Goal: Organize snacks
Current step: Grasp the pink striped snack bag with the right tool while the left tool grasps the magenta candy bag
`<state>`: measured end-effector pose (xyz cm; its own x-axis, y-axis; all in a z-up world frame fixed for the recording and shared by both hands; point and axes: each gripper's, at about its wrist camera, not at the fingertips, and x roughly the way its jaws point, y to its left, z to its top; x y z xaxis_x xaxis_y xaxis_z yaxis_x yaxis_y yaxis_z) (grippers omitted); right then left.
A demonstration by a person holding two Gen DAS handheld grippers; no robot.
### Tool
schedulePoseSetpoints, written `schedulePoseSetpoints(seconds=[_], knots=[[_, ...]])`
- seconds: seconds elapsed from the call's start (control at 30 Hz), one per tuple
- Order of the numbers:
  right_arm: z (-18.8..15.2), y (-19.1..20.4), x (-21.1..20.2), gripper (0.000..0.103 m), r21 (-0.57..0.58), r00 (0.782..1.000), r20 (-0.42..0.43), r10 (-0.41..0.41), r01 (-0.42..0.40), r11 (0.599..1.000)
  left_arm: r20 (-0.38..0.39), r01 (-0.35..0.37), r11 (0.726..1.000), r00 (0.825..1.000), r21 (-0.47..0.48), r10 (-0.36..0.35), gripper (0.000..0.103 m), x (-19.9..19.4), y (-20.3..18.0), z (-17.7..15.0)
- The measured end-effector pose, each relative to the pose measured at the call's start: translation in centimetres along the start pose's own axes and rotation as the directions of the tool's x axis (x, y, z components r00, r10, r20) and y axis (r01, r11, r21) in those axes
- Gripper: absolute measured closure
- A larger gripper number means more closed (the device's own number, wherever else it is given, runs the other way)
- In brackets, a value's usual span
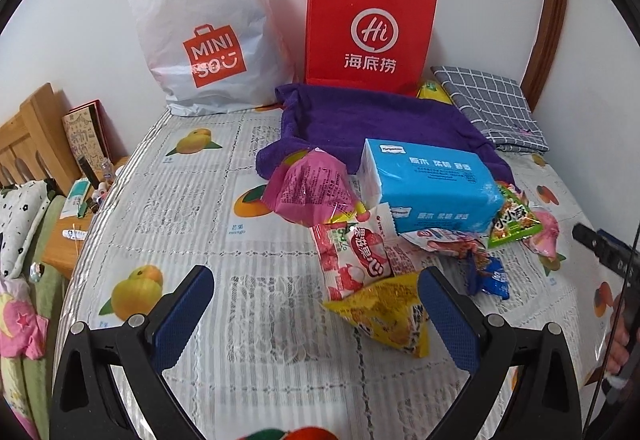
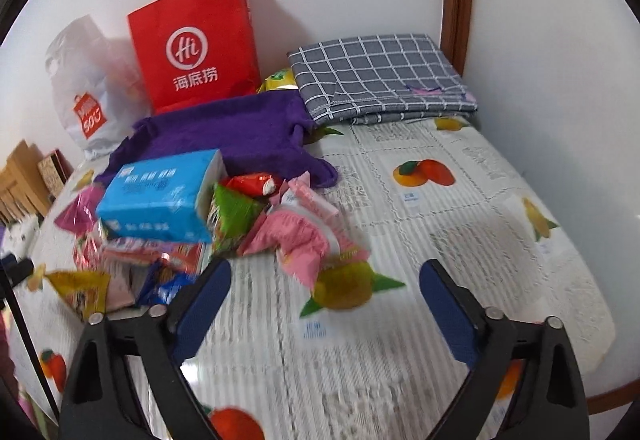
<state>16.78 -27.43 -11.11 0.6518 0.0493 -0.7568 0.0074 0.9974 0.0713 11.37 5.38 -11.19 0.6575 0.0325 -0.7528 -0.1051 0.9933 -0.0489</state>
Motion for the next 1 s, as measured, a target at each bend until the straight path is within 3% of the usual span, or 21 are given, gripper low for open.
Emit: schedulePoseSetpoints(seconds=[0.23, 0.6, 0.67, 0.73, 1.0], knots=[[0.5, 0.2, 4.2, 0.014, -0.098, 0.999, -0.041, -0.005, 0.001, 0.995, -0.015, -0.012, 1.000, 1.000, -0.020, 0.012, 0.000, 1.4, 0.7, 0.6], [0.4, 0.4, 9.5, 0.017, -0.166, 0.993, -0.108, 0.056, -0.073, 0.983, -0.050, -0.007, 0.998, 0.999, -0.067, 0.003, 0.000, 3.1, 1.9, 1.8], [0.3, 0.6, 9.8, 0.021, -0.176, 0.992, -0.109, 0.066, -0.085, 0.981, -0.057, -0.012, 0.998, 0.998, -0.066, 0.008, 0.000, 3.4, 2.0, 1.9], [0.2, 0.8, 9.8, 0.046, -0.182, 0.989, -0.112, 0.093, -0.112, 0.977, -0.065, -0.020, 0.998, 0.998, -0.068, 0.016, 0.000, 3.8, 2.1, 2.1], [-0.8, -0.6, 7.2, 0.050, -0.128, 0.992, -0.064, 0.105, -0.112, 0.985, -0.071, -0.024, 0.998, 0.997, -0.052, 0.020, 0.001, 6.3, 1.6, 4.4]])
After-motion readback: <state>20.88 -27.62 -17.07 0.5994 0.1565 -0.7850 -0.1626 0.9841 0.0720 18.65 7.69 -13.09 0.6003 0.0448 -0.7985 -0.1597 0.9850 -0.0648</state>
